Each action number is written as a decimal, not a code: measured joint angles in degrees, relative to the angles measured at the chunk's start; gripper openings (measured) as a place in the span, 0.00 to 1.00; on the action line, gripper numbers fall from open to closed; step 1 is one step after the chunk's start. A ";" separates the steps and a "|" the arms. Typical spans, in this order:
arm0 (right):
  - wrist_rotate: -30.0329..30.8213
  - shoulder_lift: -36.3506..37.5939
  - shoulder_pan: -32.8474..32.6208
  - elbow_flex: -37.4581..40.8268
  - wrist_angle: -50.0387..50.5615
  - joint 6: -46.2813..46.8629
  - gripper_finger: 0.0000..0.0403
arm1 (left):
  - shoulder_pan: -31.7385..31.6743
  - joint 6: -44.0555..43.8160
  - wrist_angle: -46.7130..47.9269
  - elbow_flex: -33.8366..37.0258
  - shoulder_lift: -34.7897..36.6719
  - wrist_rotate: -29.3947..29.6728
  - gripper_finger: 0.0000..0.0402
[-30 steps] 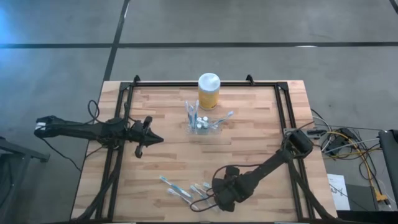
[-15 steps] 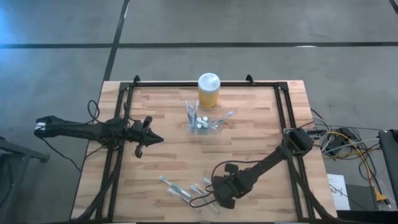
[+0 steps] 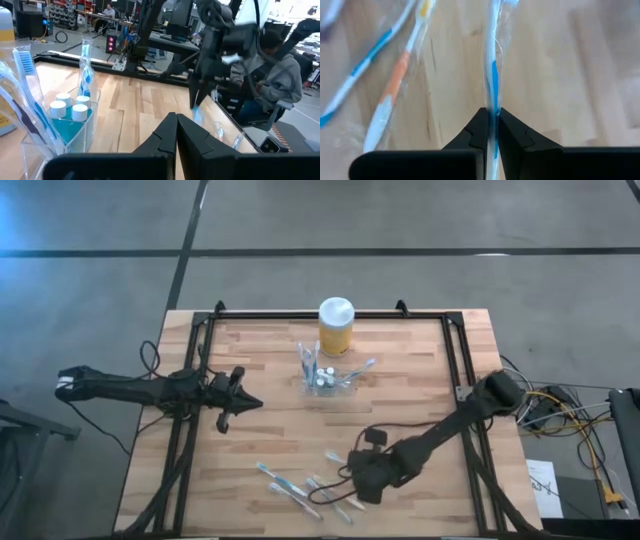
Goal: Pick & Place toothbrushing station
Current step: Put the blue toothbrush into the transparent organizer
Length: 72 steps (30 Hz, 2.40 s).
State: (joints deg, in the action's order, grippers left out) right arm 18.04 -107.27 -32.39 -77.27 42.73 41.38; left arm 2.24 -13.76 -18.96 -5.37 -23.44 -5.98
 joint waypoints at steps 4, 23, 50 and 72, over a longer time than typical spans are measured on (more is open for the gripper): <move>5.87 8.26 -0.88 4.47 -6.49 -2.96 0.05 | 0.00 0.00 0.01 0.00 0.00 0.33 0.02; 5.55 29.91 12.48 47.25 -82.87 -26.87 0.04 | -0.02 0.55 0.13 0.04 0.00 8.55 0.03; 26.02 2.58 25.81 45.19 -114.58 -44.84 0.04 | 0.00 0.12 -1.14 2.73 0.00 8.53 0.03; 25.74 -1.82 26.85 45.76 -109.27 -38.72 0.06 | 0.00 -0.36 -2.08 2.73 0.00 8.42 0.03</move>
State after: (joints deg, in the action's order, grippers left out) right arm 43.78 -109.09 -5.54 -31.51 -66.54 2.66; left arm 2.24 -14.11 -21.05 -2.63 -23.44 2.44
